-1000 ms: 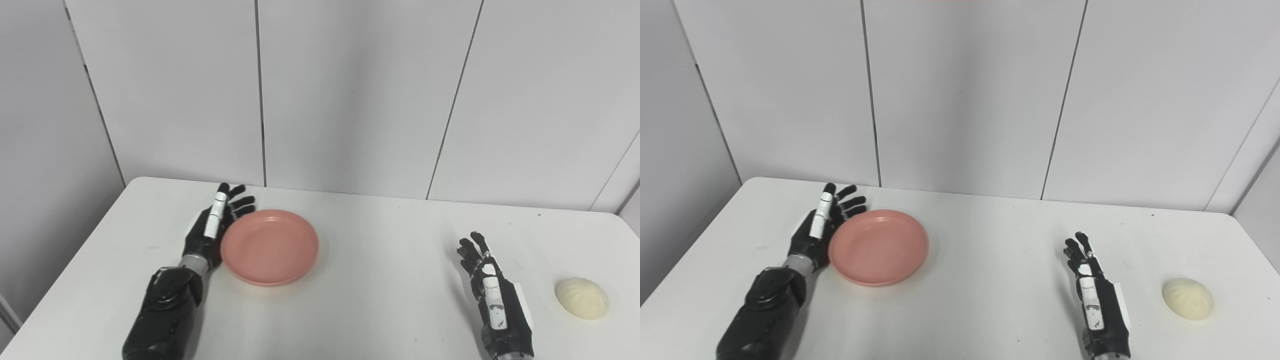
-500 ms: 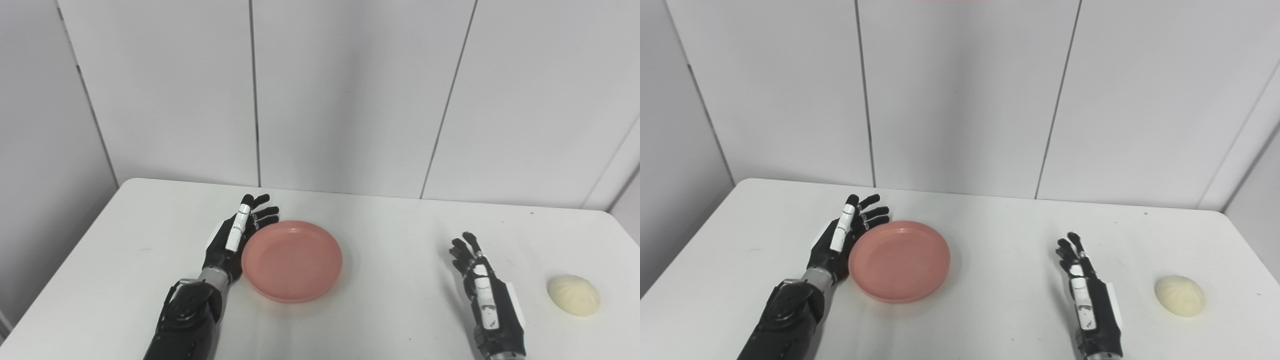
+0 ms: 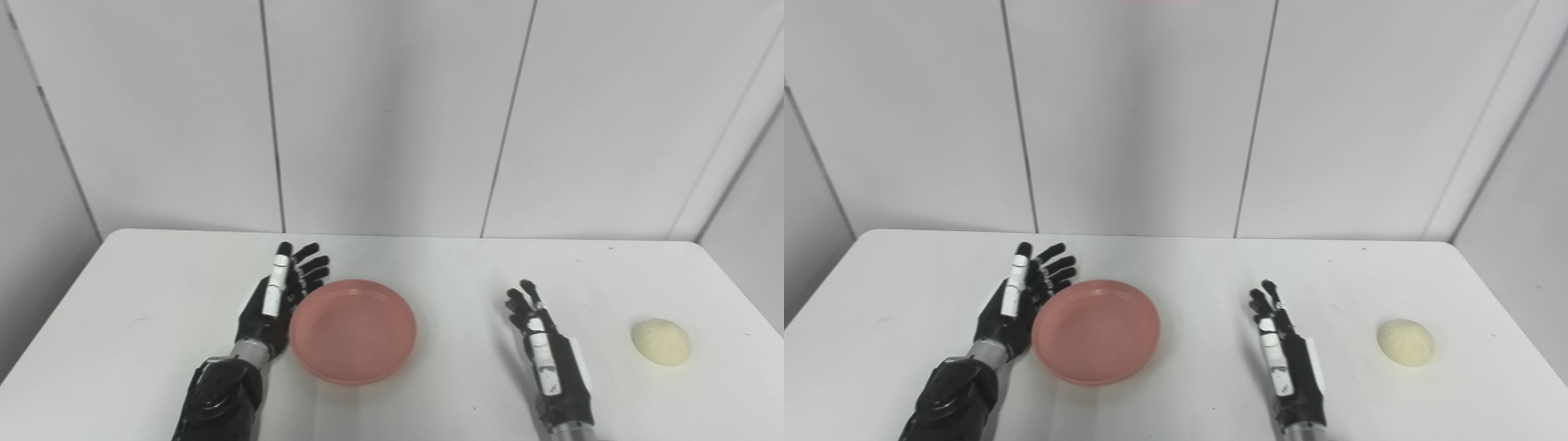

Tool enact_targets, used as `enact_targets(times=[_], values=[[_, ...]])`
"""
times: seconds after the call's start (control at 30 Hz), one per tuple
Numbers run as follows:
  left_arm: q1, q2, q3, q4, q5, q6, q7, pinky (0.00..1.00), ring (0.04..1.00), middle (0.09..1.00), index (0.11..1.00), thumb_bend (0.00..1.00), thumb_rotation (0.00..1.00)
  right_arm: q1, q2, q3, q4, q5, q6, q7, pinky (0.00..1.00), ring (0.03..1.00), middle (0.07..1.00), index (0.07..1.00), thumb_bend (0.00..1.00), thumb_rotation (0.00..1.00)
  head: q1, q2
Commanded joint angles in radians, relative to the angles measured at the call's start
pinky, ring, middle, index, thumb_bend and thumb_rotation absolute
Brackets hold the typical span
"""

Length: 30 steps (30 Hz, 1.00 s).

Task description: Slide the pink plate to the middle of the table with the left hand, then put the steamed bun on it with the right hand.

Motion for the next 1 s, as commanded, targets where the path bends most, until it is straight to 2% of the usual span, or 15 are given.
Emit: enact_targets(times=[0.0,0.4,0.97], values=[[-0.030,-0.011,-0.003,-0.044,-0.014,0.010,-0.003,0.88,0.832,0.793,0.793,0.73,0.96,0.026,0.029,0.015,0.021,-0.009,0.013,-0.013,0.93,0.900,0.887,0.936,0.81,0.96,-0.011,0.003],[-0.013,-0.044,-0.027,-0.061,-0.024,0.037,-0.029,0.89,0.835,0.795,0.797,0.70,0.93,0.023,0.047,0.030,0.012,-0.037,0.017,-0.033,0.93,0.899,0.888,0.930,0.78,0.97,-0.057,0.014],[-0.019,-0.042,-0.045,0.002,-0.003,-0.001,-0.047,0.88,0.835,0.801,0.808,0.69,0.92,0.023,0.043,0.035,0.018,-0.052,0.012,-0.040,0.92,0.895,0.891,0.939,0.74,0.99,-0.067,0.015]])
